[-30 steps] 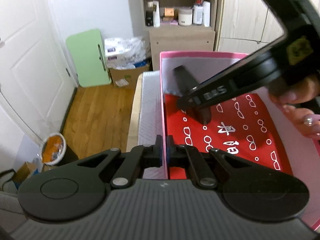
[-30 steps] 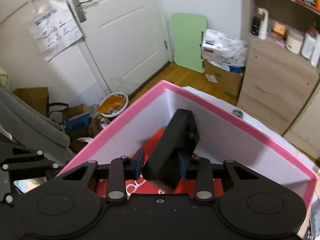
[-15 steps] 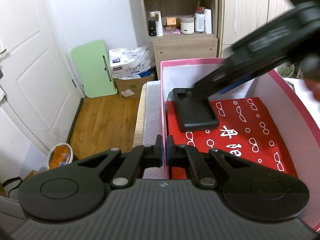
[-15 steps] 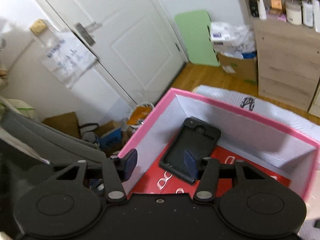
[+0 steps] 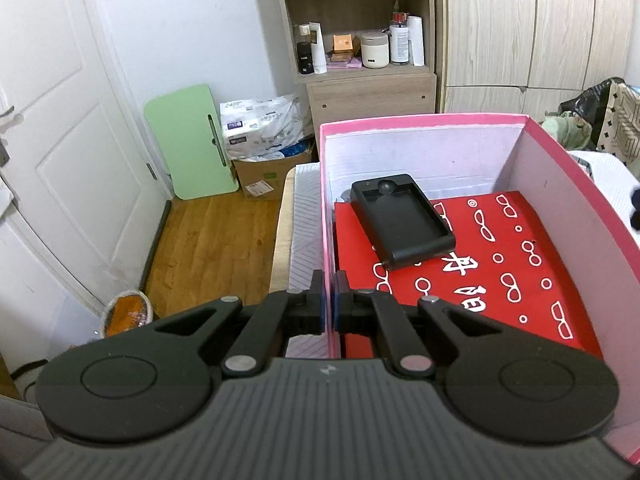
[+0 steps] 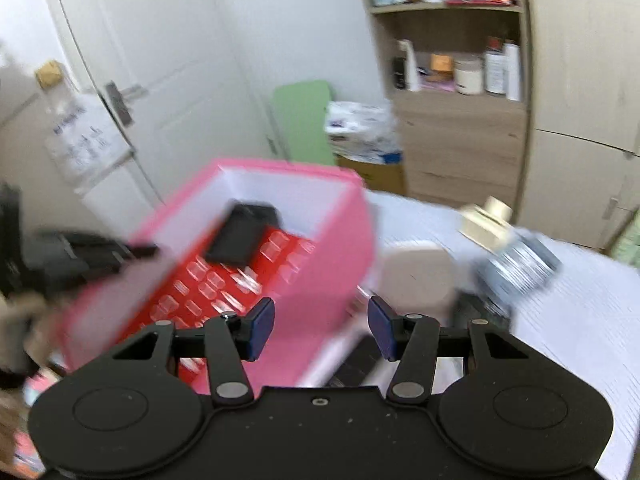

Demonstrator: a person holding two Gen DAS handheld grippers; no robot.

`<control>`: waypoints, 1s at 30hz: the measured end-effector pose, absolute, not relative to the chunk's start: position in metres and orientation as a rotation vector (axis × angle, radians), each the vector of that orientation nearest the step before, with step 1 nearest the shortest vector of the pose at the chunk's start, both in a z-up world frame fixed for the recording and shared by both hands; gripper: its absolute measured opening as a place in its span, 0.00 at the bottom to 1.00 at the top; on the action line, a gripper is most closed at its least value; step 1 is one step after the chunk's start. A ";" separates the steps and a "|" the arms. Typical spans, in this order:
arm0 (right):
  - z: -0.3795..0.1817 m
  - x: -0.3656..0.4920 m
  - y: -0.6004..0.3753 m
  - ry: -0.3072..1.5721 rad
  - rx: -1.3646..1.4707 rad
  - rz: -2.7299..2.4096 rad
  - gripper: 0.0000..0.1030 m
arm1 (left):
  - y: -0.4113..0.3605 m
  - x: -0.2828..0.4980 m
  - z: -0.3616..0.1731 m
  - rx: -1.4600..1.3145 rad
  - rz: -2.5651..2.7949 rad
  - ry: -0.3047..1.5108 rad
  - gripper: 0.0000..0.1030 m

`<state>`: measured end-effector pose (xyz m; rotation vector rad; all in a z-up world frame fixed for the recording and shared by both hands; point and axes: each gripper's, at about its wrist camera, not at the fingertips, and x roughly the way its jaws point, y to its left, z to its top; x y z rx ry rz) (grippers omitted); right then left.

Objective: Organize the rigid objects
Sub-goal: 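Move the right tool back to the table toward the silver keys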

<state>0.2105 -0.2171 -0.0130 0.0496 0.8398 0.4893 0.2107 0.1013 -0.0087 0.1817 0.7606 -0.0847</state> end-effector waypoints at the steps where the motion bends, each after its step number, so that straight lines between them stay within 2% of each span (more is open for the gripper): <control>1: -0.019 0.207 -0.222 0.846 0.029 0.473 0.56 | 0.100 0.211 -0.009 0.190 -0.083 0.761 0.04; 8: -0.052 0.189 -0.219 0.891 -0.005 0.519 0.56 | 0.094 0.210 -0.008 0.219 -0.073 0.759 0.05; 13: -0.068 0.184 -0.196 0.881 -0.082 0.554 0.68 | 0.093 0.209 -0.008 0.226 -0.071 0.759 0.05; 20: -0.086 0.188 -0.182 0.841 -0.189 0.501 0.72 | 0.092 0.208 -0.008 0.241 -0.068 0.759 0.05; 25: -0.093 0.184 -0.179 0.809 -0.253 0.510 0.79 | 0.091 0.208 -0.008 0.246 -0.066 0.759 0.05; 30: -0.091 0.182 -0.188 0.814 -0.240 0.506 0.79 | 0.092 0.208 -0.007 0.249 -0.065 0.759 0.06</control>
